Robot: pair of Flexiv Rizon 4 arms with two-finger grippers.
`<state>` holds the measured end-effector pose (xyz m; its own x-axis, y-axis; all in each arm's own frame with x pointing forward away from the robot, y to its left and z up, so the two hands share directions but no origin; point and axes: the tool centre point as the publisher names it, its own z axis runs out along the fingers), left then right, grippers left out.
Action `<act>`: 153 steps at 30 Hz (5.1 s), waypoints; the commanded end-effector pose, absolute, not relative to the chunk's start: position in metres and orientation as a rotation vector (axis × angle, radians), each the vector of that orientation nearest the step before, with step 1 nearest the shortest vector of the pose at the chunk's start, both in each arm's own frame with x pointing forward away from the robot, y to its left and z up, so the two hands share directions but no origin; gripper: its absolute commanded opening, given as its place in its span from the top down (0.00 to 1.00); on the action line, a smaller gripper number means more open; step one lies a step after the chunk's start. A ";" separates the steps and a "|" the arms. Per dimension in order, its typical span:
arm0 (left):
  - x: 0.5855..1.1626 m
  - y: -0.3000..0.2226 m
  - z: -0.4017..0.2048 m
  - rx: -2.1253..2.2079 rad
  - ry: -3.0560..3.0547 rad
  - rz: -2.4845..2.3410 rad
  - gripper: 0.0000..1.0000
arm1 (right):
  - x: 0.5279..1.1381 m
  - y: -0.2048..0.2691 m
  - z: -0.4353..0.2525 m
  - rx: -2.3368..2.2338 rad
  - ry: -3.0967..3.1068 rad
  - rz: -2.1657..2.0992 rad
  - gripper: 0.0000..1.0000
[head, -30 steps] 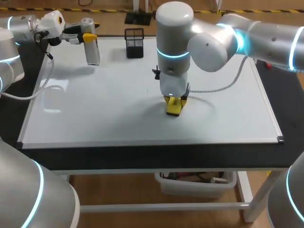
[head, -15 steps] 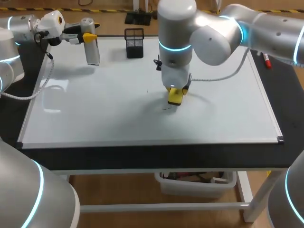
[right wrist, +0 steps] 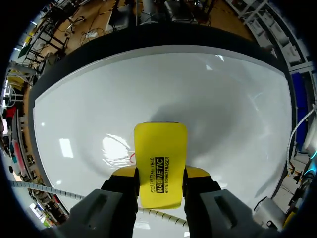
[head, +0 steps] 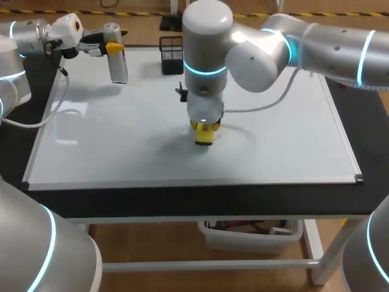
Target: Pick up the inspection probe, press it on each red-marked spot on the whiteboard one by one, put down the probe, pick up the eraser, and wipe off all the red marks.
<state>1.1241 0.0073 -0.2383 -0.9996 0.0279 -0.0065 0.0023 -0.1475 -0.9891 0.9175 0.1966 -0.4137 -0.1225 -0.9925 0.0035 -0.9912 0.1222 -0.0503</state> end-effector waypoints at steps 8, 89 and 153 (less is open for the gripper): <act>1.130 0.010 -0.240 -0.058 -2.026 2.360 1.00 | 0.908 0.210 -0.424 -2.083 2.334 -0.065 1.00; 1.130 0.010 -0.240 -0.058 -2.026 2.360 1.00 | 0.951 0.110 -0.380 -1.804 2.544 -0.150 1.00; 1.130 0.010 -0.240 -0.058 -2.026 2.360 1.00 | 1.139 0.083 -0.378 -2.024 2.339 -0.215 1.00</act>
<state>1.1242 0.0073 -0.2383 -0.9996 0.0278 -0.0064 0.0023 -0.1474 -0.9891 1.1231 0.0772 -0.3724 -0.1495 -0.9876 0.0471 -0.9765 0.1400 -0.1638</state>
